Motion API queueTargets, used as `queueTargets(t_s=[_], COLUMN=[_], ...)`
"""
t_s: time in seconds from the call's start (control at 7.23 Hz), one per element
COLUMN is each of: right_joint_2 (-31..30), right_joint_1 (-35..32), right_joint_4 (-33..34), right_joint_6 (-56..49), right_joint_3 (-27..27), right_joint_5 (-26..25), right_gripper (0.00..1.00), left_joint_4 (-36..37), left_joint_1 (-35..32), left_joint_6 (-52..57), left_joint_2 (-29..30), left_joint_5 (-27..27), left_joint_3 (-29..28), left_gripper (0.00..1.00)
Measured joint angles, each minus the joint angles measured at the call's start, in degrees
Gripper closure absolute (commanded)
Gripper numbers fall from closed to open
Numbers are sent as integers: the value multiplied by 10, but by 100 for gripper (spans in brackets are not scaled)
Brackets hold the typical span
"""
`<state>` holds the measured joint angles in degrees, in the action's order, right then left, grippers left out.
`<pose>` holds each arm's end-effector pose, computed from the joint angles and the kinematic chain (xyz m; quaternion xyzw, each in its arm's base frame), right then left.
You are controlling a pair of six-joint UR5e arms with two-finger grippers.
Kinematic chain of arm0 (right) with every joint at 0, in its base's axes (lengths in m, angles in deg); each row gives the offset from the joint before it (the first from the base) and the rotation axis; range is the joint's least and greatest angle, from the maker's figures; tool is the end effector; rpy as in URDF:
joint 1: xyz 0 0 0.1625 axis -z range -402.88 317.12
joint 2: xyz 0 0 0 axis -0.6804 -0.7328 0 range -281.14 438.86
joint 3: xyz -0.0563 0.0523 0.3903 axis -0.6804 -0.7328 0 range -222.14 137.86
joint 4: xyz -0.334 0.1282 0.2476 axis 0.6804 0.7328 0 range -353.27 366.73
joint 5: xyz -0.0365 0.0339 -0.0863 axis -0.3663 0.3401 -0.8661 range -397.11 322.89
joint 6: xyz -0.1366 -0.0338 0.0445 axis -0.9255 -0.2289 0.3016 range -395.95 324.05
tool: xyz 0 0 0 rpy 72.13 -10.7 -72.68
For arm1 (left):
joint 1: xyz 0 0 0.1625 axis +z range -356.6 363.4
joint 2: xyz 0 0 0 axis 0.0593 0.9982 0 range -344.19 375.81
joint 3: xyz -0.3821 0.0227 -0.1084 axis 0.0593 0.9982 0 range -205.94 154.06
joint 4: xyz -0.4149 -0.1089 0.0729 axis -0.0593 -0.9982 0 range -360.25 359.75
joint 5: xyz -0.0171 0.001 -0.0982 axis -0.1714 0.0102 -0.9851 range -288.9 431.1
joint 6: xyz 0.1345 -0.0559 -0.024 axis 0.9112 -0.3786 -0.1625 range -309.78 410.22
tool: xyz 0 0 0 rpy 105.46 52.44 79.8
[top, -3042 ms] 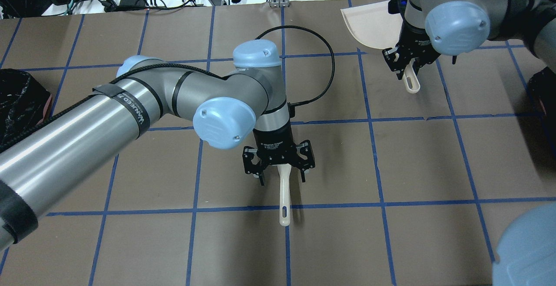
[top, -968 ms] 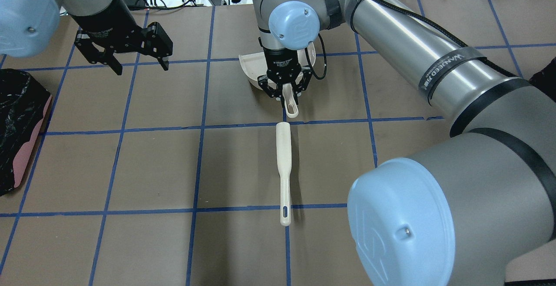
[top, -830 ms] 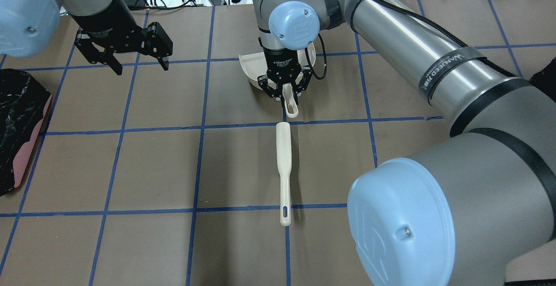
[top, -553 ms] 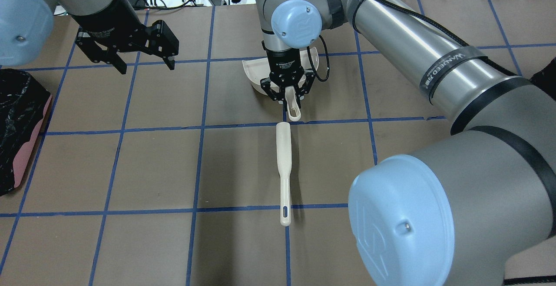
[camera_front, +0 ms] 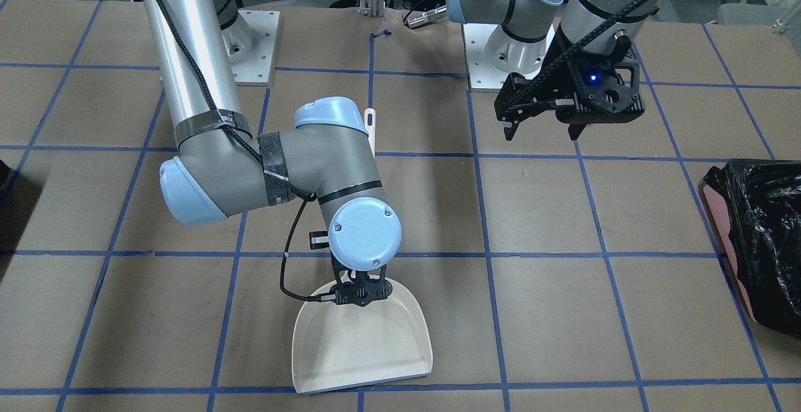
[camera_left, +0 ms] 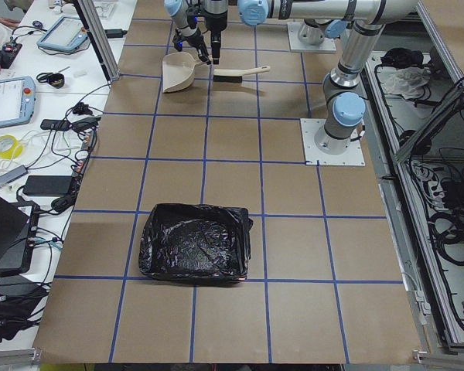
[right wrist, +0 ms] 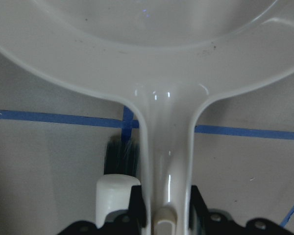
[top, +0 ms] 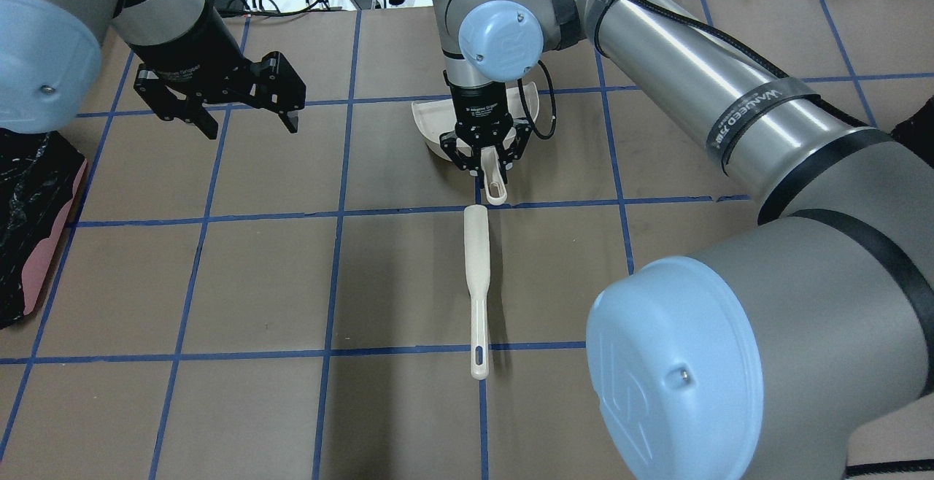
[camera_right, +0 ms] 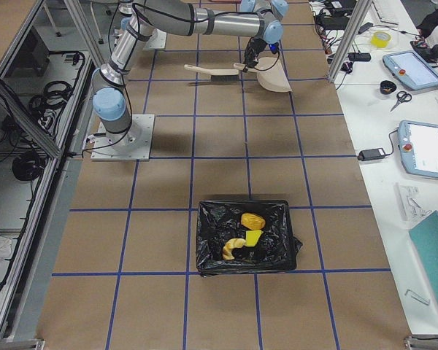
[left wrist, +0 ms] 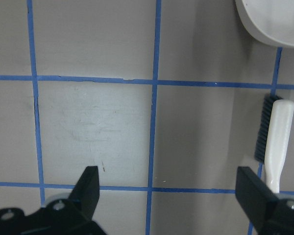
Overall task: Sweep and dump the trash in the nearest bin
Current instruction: 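Lower the white dustpan onto the table beyond the brush with the right gripper, then open the right gripper and lift it away from the dustpan handle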
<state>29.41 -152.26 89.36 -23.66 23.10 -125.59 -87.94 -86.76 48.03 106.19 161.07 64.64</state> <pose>0.3586 -0.6060 0.1772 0.0580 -0.9778 -0.1966 0.0423 -0.1348 -0.5195 0.4081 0.0178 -0.9998 0.0117 0.0005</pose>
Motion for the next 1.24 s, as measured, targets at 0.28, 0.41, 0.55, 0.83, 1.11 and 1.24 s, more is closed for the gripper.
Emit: queueTargets(t_s=[0.28, 0.41, 0.55, 0.83, 1.11, 1.24], right_joint_2=[1, 2, 2, -6, -39, -73], right_joint_1=[0, 0, 1, 7, 27, 47], right_joint_4=[0, 0, 0, -2, -21, -49], right_joint_6=[7, 7, 8, 19, 25, 25], right_joint_3=[3, 3, 3, 3, 1, 2], right_joint_5=[0, 0, 1, 1, 0, 0], right_gripper=[85, 23, 0, 0, 0, 0], left_joint_4=[0, 1, 1, 0, 0, 1], left_joint_1=[2, 2, 2, 2, 2, 2], left_joint_6=[1, 1, 2, 2, 0, -7], left_joint_2=[1, 2, 2, 2, 1, 2], left_joint_5=[0, -1, -2, -1, 1, 1], left_joint_3=[3, 4, 4, 5, 10, 11], left_gripper=[0, 0, 0, 0, 0, 0])
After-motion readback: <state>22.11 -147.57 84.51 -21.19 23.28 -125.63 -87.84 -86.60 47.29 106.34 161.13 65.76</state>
